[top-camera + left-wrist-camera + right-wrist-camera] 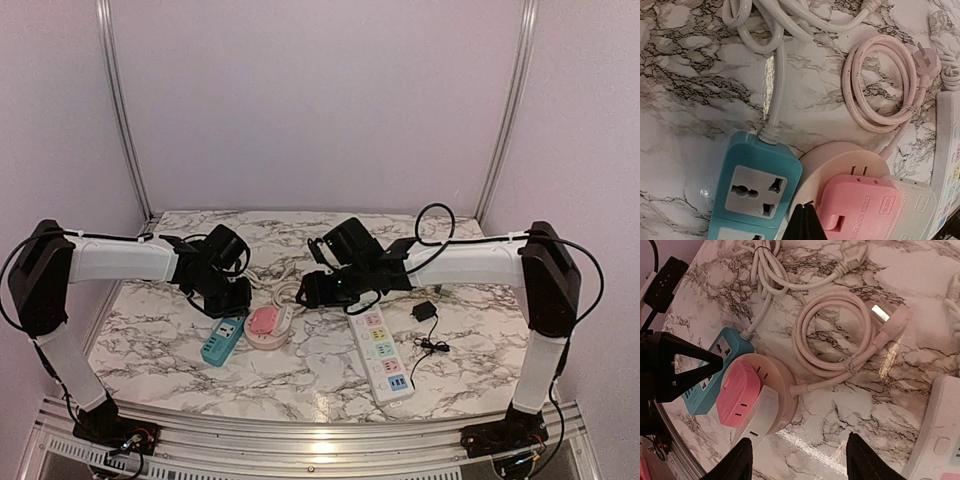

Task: Pull the plug off the socket

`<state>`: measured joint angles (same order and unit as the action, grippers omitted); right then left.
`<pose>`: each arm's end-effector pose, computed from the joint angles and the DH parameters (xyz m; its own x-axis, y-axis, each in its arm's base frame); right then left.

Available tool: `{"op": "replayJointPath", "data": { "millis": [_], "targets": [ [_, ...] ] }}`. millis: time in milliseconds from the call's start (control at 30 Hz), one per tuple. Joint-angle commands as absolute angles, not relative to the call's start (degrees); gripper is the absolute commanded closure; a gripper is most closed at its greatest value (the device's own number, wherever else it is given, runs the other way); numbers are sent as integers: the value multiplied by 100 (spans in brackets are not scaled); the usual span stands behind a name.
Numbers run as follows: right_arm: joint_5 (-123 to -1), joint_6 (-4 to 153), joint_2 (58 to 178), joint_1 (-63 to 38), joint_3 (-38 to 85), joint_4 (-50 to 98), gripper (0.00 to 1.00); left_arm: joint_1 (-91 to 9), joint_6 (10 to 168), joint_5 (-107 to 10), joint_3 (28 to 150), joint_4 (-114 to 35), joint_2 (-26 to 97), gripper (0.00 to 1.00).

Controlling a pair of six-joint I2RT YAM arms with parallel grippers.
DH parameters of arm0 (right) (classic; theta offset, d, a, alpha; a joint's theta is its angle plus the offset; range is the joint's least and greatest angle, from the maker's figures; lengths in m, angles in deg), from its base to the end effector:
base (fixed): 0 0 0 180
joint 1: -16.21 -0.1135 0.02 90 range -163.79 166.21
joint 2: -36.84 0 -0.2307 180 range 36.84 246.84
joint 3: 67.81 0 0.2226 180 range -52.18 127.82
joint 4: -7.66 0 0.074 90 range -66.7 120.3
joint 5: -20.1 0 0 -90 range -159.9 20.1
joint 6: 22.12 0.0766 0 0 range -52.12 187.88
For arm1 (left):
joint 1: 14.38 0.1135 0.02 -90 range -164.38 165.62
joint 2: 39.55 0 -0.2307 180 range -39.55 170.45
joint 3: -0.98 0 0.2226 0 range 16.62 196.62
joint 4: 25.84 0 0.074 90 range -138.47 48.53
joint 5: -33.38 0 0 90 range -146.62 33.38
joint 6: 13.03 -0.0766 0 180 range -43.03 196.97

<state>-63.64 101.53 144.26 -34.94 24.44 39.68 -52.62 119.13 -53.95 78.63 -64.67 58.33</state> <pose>0.2481 0.3214 0.1652 -0.8378 -0.1621 -0.5214 -0.4281 0.7876 0.4432 0.2632 -0.2119 0.1359 -0.9270 -0.1231 -0.3543 0.0201 0.9269 -0.3747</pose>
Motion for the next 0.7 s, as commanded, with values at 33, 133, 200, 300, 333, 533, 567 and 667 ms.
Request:
{"op": "replayJointPath", "data": {
  "millis": [33, 133, 200, 300, 333, 533, 567, 667],
  "targets": [
    [-6186, 10235, 14765, -3646, 2887, 4022, 39, -5235, 11827, -5386, 7744, -6337, 5657, 100],
    [-6074, 10217, 14896, -3661, 2988, 4033, 39, -5235, 11799, -5362, 7730, -6312, 5682, 100],
    [-5978, 10208, 14973, -3663, 3028, 4031, 39, -5235, 11800, -5334, 7718, -6286, 5691, 100],
    [-5828, 10207, 15066, -3685, 3078, 4014, 40, -5235, 11803, -5304, 7694, -6250, 5722, 100],
    [-5777, 10207, 15088, -3685, 3079, 4006, 40, -5235, 11810, -5302, 7679, -6226, 5725, 100],
    [-5563, 10222, 15217, -3760, 3088, 3920, 44, -5235, 11849, -5276, 7641, -6179, 5730, 100],
    [-5525, 10224, 15241, -3764, 3088, 3902, 45, -5235, 11854, -5276, 7638, -6180, 5731, 100],
    [-5474, 10220, 15330, -3779, 3137, 3903, 48, -5235, 11870, -5276, 7638, -6179, 5738, 100]
  ]
}}
